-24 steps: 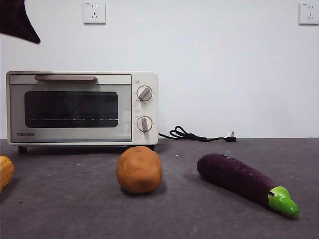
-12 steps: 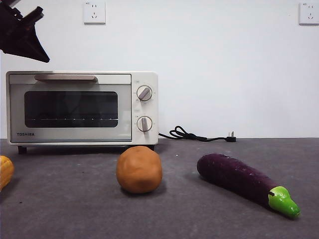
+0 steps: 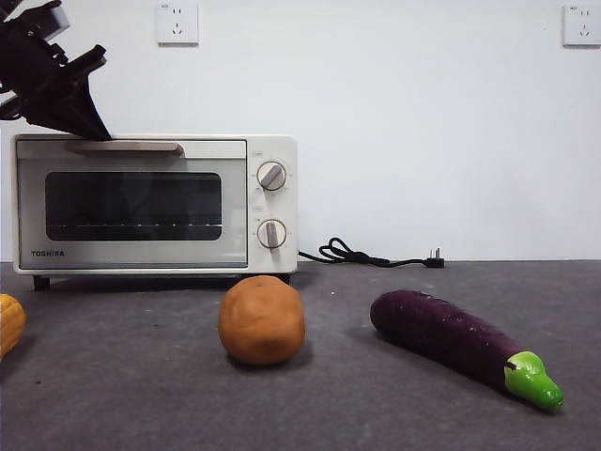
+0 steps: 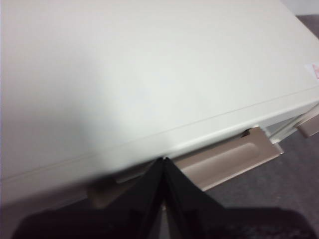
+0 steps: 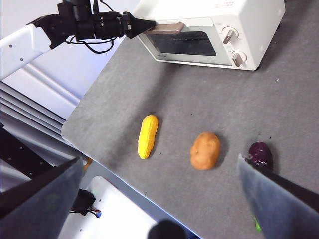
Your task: Take the eggplant from the table,put the eggplant in the oven
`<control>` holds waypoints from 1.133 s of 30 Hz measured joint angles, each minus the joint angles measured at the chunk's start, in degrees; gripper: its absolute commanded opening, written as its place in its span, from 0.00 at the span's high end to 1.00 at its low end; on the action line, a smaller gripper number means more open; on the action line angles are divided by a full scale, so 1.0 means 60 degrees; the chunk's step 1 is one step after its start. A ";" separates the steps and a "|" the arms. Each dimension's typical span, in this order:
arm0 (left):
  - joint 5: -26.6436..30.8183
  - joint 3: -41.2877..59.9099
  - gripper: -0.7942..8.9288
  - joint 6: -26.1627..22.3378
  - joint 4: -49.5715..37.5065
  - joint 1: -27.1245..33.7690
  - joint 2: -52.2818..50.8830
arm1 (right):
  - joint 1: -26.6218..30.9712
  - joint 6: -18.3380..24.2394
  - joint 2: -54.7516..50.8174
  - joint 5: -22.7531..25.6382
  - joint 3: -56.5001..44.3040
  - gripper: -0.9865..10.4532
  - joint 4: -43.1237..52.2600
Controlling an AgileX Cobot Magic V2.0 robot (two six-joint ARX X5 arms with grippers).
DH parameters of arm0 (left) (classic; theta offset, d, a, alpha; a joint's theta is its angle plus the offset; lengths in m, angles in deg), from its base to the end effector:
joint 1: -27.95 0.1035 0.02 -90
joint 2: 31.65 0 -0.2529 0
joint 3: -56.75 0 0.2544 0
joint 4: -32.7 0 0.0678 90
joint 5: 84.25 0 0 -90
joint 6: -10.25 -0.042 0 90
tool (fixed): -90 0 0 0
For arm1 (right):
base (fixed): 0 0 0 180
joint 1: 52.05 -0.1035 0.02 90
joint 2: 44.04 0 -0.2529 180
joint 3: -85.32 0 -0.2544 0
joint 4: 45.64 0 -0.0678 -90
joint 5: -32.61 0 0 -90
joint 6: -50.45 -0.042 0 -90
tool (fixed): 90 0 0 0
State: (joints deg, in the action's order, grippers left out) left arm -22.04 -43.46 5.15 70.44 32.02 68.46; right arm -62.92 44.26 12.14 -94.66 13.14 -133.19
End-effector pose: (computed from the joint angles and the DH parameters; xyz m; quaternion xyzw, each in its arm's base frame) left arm 0.4023 0.0090 0.2888 -0.0472 0.3012 -0.2081 0.9294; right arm 0.1122 0.0474 0.4537 0.1172 0.3206 0.3712 0.8635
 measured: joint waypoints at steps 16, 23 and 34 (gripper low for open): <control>-0.0015 -0.0248 0.92 -0.0532 0.0648 -0.0528 0.0135 | 0.0000 0.0000 -0.0007 -0.0022 0.0000 0.36 -0.0193; -0.0091 -0.0306 0.92 -0.0743 0.1137 -0.1235 0.0124 | 0.0000 0.0000 -0.0007 -0.0022 0.0000 0.36 0.0051; -0.0178 -0.0157 0.92 -0.0874 0.2914 -0.2222 0.0259 | 0.0000 0.0117 0.0055 -0.0022 0.0000 0.36 0.0058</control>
State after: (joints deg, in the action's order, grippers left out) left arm -23.11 -44.40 -0.09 87.92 18.69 70.01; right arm -62.92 44.96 12.47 -94.79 13.14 -132.84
